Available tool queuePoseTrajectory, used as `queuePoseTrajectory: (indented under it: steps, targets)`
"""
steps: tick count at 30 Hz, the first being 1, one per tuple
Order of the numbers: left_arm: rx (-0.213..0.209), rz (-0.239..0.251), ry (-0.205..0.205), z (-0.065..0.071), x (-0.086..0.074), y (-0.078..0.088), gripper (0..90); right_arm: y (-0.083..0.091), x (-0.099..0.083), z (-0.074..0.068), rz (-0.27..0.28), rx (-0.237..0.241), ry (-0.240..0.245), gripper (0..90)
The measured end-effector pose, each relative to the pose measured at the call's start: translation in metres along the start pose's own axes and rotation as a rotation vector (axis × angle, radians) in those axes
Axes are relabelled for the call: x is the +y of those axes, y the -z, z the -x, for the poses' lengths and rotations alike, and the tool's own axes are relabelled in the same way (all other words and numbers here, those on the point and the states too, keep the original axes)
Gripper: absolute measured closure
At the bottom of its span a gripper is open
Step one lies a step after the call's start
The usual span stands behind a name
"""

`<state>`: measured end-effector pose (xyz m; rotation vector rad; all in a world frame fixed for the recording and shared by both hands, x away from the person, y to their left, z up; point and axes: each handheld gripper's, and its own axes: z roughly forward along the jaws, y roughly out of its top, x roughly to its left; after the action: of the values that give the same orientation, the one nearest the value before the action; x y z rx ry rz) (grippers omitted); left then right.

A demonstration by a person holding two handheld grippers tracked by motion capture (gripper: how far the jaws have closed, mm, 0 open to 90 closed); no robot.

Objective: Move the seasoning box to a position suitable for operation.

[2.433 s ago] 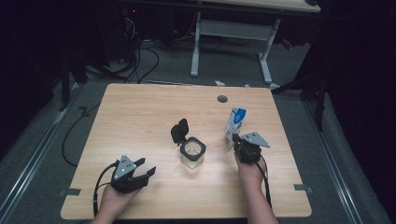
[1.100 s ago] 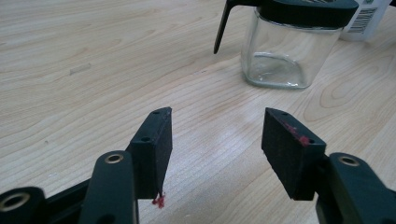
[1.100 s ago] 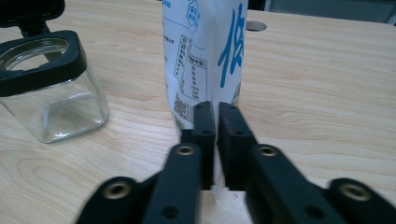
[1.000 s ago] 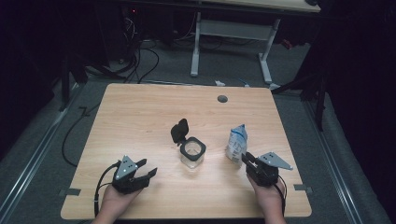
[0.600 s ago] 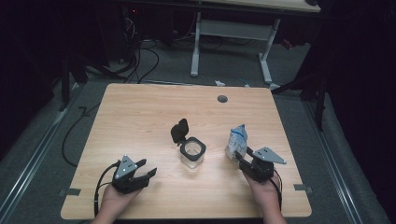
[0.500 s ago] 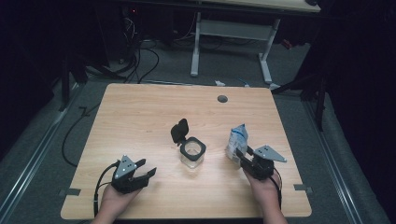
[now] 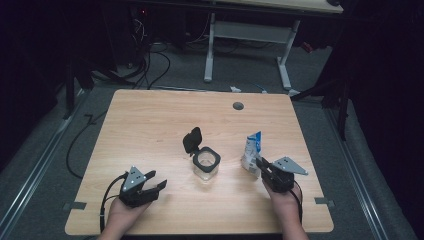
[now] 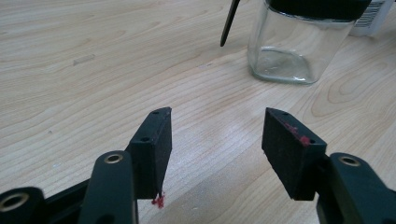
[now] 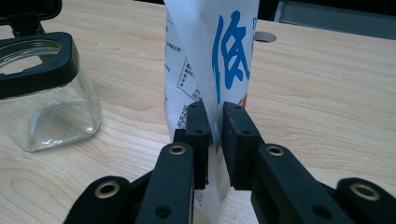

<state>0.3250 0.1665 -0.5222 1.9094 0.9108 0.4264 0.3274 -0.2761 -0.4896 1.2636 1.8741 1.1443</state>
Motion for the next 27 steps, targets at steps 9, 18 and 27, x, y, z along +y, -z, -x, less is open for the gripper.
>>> queuePoseTrajectory:
  steps: [9, 18, 27]
  targets:
    - [0.001, 0.001, -0.001, -0.0002, -0.0002, 0.0001, 43.2, -0.0067, 0.0013, -0.0008, 0.015, 0.008, -0.026, 61.6]
    - [0.0, 0.001, -0.002, -0.0001, -0.0004, 0.0001, 43.1, -0.0076, 0.0024, 0.0018, 0.018, 0.001, -0.032, 75.6]
    - [-0.009, -0.001, 0.001, -0.0002, -0.0004, -0.0001, 43.1, -0.0058, 0.003, 0.0006, 0.005, 0.008, 0.011, 82.9]
